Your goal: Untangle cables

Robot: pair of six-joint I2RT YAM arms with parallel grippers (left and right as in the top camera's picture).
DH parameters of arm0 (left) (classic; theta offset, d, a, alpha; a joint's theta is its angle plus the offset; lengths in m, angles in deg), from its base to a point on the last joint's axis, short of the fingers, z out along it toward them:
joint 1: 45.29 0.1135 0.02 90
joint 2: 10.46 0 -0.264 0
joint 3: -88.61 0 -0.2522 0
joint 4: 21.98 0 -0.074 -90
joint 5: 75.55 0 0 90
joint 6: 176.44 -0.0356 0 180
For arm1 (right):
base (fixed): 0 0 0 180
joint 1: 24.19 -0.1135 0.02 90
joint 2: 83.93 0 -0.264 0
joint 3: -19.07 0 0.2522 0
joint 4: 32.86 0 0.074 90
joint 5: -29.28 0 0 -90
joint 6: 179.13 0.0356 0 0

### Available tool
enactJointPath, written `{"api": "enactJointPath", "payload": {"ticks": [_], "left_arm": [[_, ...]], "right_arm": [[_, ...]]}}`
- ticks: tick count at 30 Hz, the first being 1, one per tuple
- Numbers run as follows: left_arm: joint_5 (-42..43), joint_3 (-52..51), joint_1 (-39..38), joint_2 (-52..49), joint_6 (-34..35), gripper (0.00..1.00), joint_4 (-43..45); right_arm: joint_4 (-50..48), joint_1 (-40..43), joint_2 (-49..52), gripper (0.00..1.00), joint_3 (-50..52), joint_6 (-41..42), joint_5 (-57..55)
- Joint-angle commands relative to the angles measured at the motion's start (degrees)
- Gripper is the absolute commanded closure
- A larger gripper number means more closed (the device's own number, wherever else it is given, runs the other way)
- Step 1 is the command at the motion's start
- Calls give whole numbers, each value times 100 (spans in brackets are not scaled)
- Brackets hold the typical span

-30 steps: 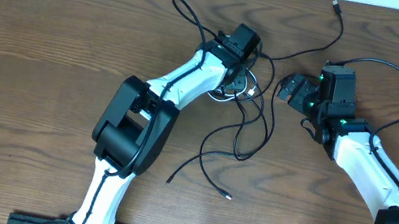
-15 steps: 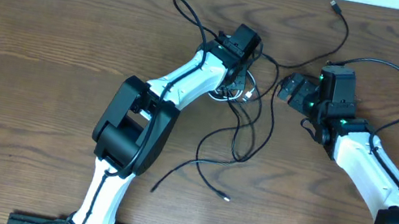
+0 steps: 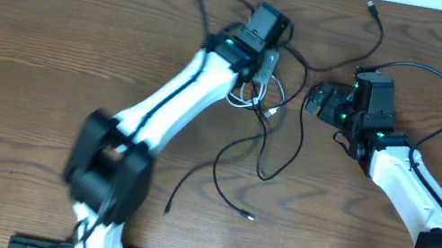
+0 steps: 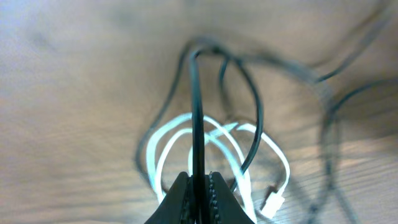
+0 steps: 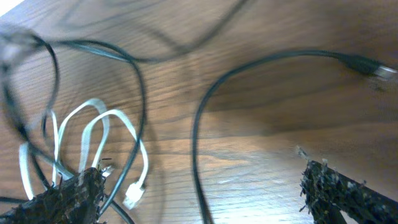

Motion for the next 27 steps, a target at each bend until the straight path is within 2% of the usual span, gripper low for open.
{"api": "enactJointPath", "payload": {"ticks": [1, 9, 17, 27], "left_arm": [[-326, 55, 13, 927, -721, 93, 96], [-323, 55, 15, 2461, -1056, 92, 173], [-332, 55, 17, 3305, -1060, 93, 249], [-407, 55, 472, 3908, -1054, 93, 905]], "right_arm": [[-168, -17, 7, 1, -13, -354, 713], [-988, -17, 7, 1, -13, -361, 1869], [-1001, -17, 7, 1, -13, -365, 1773], [-957, -17, 7, 1, -13, -365, 1696]]}}
